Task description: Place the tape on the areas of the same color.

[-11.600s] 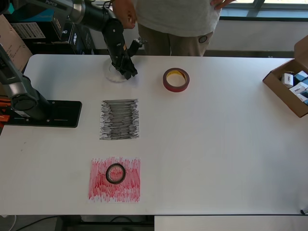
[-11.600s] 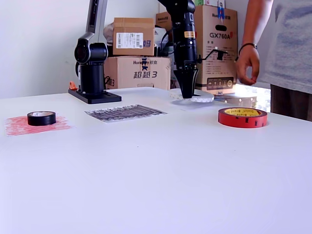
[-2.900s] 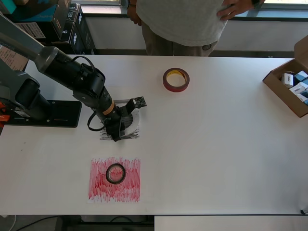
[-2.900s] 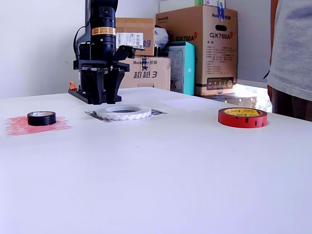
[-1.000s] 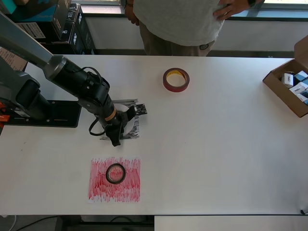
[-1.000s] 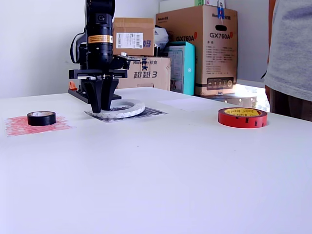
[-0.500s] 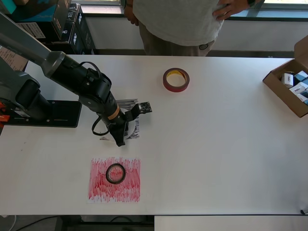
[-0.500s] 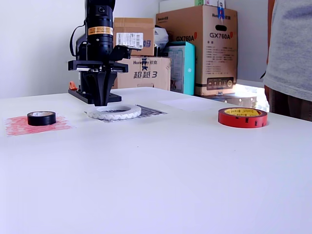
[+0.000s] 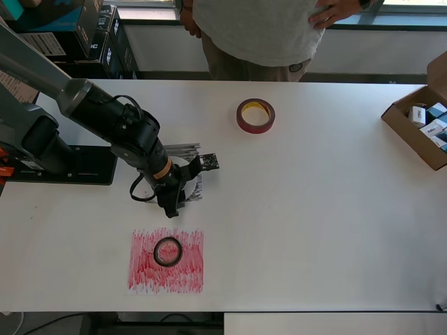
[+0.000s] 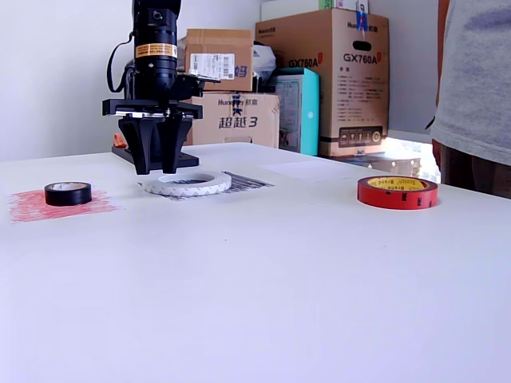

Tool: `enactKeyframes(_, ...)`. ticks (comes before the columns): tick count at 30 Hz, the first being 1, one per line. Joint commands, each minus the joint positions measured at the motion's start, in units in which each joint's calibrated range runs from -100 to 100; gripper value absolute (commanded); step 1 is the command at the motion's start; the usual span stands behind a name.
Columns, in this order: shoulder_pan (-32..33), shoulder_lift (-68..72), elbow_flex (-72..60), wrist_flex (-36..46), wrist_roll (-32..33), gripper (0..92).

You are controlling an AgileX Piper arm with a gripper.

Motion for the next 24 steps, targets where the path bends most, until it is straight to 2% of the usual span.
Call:
enactKeyframes(1,0.3,0.41,0.36,-0.37,-0.12,51.2)
enactKeyframes(24,0.38,1.25,2.9,-0.37,-0.04,51.2)
